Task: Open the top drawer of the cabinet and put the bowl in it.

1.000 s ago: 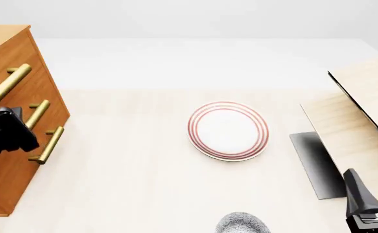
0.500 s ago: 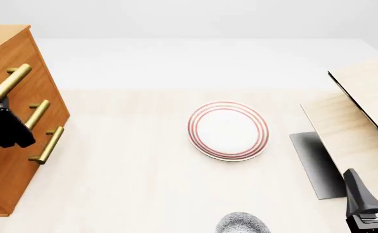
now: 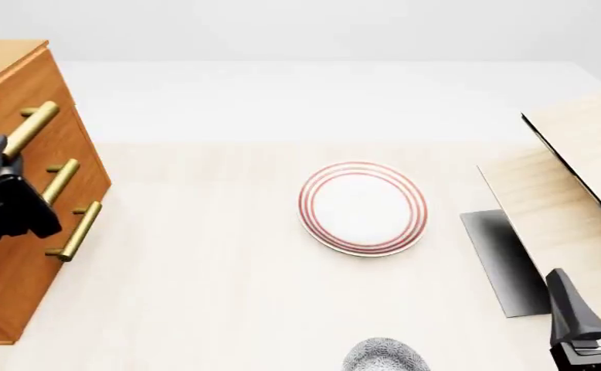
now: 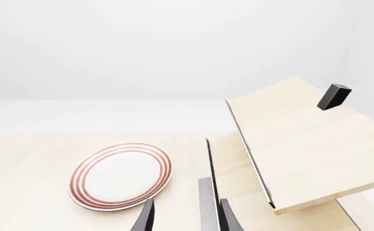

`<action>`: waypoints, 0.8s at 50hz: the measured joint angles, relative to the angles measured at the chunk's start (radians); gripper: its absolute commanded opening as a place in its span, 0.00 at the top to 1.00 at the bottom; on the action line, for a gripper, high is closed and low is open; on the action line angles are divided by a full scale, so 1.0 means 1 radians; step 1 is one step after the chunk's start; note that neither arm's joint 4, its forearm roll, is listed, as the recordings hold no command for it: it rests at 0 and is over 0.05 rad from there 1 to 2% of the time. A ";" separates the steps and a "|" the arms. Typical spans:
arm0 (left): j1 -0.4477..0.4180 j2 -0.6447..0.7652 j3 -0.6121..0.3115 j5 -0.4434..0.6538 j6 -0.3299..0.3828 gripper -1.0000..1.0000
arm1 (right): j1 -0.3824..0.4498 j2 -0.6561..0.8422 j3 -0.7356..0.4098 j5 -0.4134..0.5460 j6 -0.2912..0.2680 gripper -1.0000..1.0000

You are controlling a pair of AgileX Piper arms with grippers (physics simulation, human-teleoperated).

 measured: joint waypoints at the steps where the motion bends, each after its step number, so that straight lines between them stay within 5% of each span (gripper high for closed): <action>1: -0.003 -0.002 0.001 0.001 0.001 1.00 | 0.000 0.000 0.000 0.000 0.000 0.00; 40: -0.137 -0.061 0.020 0.054 0.040 1.00 | 0.000 0.000 0.000 0.000 0.000 0.00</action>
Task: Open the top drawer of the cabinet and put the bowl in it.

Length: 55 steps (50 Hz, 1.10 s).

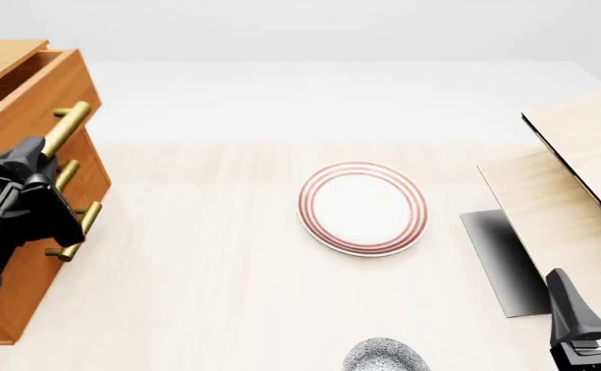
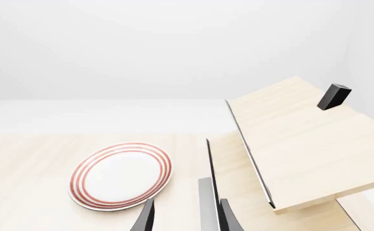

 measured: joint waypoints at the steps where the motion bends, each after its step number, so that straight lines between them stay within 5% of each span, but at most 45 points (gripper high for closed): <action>1: -0.004 0.000 0.001 -0.002 0.002 1.00 | 0.000 0.000 0.000 0.000 0.000 0.00; 55: -0.171 0.021 0.021 -0.076 0.071 1.00 | 0.000 0.000 0.000 0.000 0.000 0.00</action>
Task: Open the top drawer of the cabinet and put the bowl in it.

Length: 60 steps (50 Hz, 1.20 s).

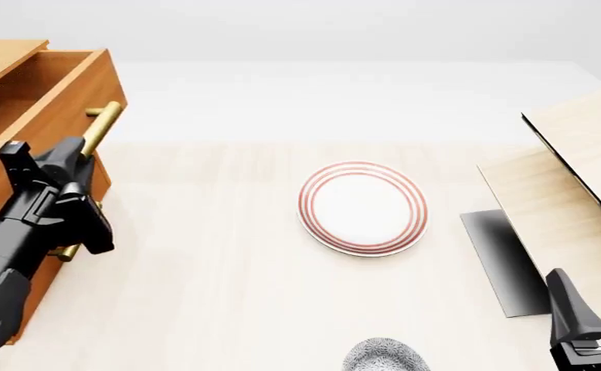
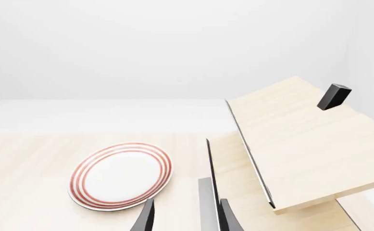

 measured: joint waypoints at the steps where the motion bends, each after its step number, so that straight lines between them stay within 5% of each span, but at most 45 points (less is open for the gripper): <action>1: -0.001 -0.001 0.000 0.001 0.000 1.00 | 0.000 0.000 0.000 0.000 0.000 0.00; 26: -0.067 -0.009 0.004 0.001 0.007 1.00 | 0.000 0.000 0.000 0.000 0.000 0.00; 27: -0.072 -0.011 0.004 0.003 0.008 0.00 | 0.000 0.000 0.000 0.000 0.000 0.00; 60: -0.325 -0.181 -0.001 0.054 -0.015 0.00 | 0.000 0.000 0.000 0.000 0.000 0.00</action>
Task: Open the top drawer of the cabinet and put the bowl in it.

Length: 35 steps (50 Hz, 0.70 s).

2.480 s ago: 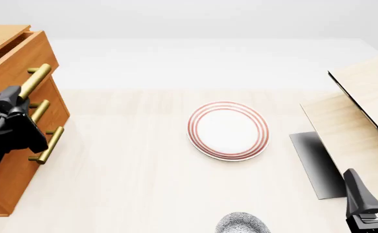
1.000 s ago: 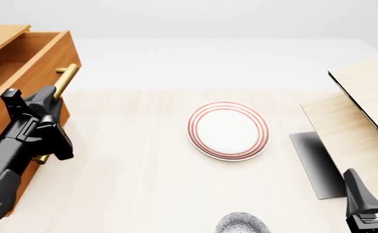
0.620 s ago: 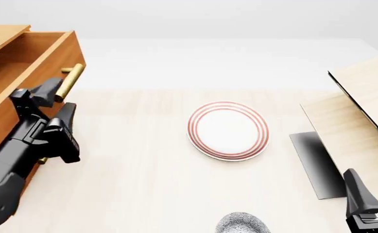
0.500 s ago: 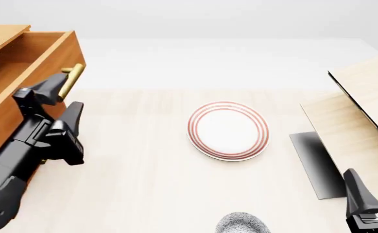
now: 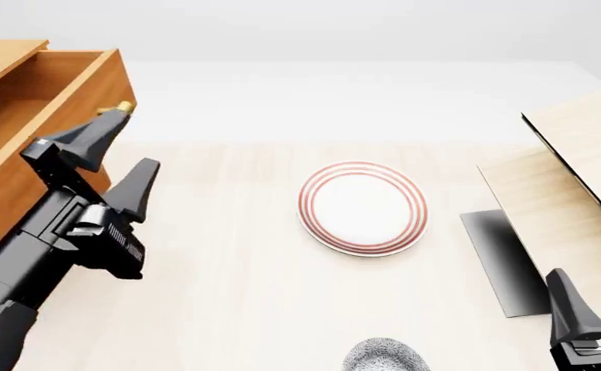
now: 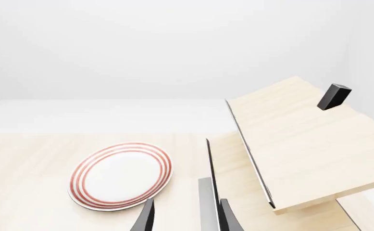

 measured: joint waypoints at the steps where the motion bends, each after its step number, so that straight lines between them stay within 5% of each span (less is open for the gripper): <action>1: -0.002 -0.009 -0.002 0.010 -0.010 0.00 | 0.000 0.000 0.000 0.000 0.000 0.00; 12: 0.015 -0.141 -0.068 0.215 -0.206 0.00 | 0.000 0.000 0.000 0.000 0.000 0.00; 35: 0.140 -0.281 -0.334 0.796 -0.804 0.00 | 0.000 0.000 0.000 0.000 0.000 0.00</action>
